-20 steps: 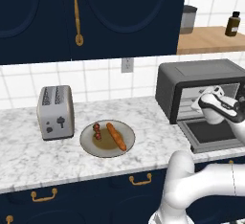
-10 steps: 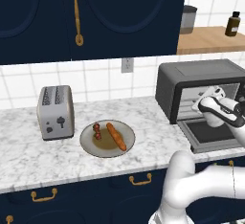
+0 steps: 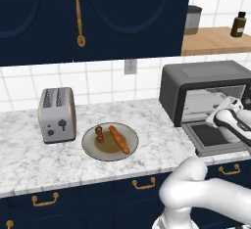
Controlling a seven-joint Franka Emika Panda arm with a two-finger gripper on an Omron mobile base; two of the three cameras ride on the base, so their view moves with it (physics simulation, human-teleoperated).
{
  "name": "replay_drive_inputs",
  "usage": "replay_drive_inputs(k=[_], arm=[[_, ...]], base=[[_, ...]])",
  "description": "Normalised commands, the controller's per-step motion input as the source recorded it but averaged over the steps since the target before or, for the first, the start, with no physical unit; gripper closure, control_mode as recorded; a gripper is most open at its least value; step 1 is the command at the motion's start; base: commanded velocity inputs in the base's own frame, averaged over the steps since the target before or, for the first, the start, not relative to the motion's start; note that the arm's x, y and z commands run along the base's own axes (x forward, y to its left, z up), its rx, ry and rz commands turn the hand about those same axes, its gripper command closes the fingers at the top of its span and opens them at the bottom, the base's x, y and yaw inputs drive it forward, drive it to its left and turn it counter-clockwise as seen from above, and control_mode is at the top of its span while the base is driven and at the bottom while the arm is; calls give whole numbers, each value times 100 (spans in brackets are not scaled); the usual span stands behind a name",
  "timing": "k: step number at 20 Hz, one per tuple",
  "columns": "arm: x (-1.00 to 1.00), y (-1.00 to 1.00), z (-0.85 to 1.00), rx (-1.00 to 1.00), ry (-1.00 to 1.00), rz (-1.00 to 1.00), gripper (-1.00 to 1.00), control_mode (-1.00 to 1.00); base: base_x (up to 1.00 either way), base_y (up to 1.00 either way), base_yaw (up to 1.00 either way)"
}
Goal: Pick up the kebab skewer and baguette bread, and place them inside the toaster oven. Close the toaster oven door and start by setting the timer.
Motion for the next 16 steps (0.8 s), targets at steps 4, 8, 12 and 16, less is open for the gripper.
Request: replay_drive_inputs(k=[4,8,12,16], arm=[[-100,-14,10,9,13,0,100,-100],[-98,-23,17,9,11,0,100,-100],[-86,-27,56,9,9,0,100,-100],[-98,-17,96,13,13,0,100,-100]], base=[[0,0,0],[0,0,0],[0,0,0],[0,0,0]])
